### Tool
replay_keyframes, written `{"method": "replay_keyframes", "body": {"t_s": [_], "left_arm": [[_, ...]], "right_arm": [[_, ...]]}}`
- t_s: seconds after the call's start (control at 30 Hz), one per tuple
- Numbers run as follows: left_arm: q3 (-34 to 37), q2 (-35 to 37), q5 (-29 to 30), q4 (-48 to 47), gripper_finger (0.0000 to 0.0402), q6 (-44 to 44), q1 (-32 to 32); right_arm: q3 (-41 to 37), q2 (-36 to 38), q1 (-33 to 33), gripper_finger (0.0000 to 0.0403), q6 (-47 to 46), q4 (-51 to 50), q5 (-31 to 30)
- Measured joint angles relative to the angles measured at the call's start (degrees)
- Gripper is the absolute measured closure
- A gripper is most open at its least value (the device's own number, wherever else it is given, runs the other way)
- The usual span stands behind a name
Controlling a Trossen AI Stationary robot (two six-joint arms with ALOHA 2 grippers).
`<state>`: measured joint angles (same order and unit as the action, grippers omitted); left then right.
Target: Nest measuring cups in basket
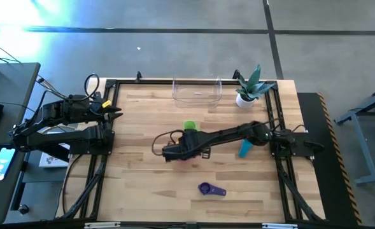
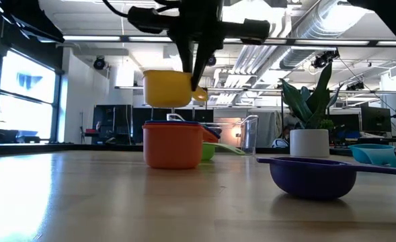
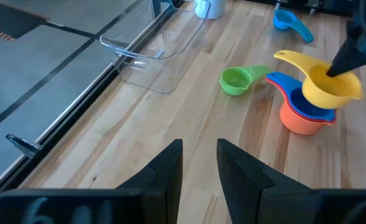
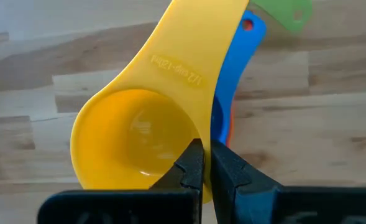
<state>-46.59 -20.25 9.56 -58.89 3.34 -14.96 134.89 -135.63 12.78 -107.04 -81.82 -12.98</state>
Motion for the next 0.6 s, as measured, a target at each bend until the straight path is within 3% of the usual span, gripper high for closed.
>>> {"method": "replay_keyframes", "body": {"t_s": [0.6], "left_arm": [[0.00,0.00,0.00,0.00,0.0312,0.00,0.00]], "right_arm": [[-2.77,-0.27,0.27,0.0403,-2.10,0.39,-2.20]]}}
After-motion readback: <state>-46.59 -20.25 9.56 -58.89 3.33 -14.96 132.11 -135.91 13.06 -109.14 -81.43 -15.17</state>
